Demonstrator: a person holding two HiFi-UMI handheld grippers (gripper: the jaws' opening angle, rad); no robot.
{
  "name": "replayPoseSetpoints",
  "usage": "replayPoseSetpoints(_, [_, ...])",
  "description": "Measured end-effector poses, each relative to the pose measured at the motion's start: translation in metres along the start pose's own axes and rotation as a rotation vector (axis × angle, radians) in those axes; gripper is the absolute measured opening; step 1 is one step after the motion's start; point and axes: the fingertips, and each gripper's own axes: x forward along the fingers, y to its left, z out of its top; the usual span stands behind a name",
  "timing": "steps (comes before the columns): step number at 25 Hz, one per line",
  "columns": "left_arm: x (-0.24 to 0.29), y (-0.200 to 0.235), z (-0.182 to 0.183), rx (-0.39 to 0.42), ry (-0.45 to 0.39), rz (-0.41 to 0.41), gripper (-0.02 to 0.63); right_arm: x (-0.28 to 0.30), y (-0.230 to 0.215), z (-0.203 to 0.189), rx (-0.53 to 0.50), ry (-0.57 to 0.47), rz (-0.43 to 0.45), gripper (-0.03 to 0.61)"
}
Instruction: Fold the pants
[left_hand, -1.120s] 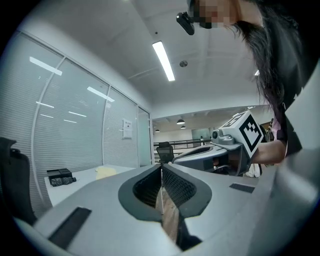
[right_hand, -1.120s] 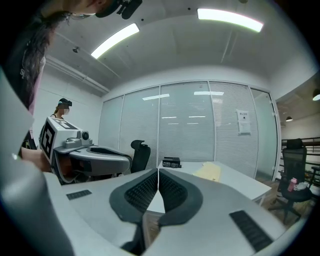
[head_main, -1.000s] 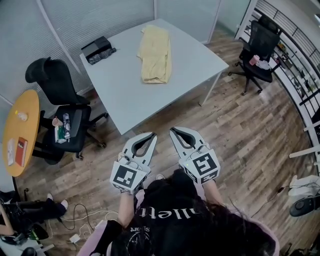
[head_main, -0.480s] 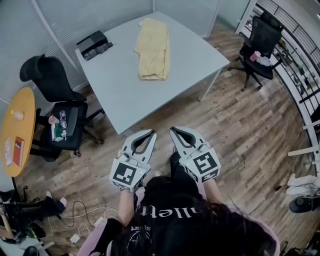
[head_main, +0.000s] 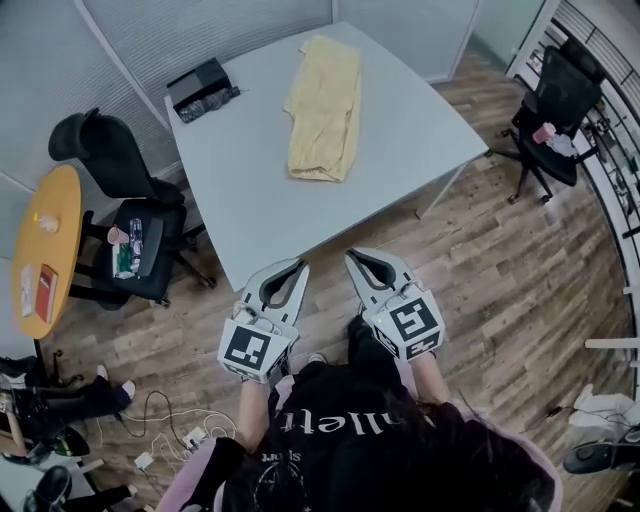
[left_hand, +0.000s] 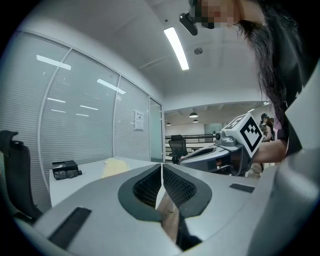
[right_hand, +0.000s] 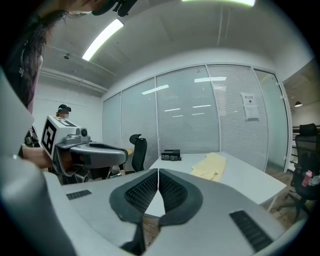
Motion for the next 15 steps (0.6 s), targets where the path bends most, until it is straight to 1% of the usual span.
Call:
replayPoseSetpoints(7, [0.067, 0.016, 0.013, -0.007, 0.036, 0.095, 0.026, 0.022, -0.070, 0.005, 0.006, 0.005, 0.085, 0.021])
replayPoseSetpoints(15, [0.111, 0.028, 0.011, -0.015, 0.090, 0.202, 0.026, 0.041, -0.117, -0.010, 0.023, 0.033, 0.172, 0.021])
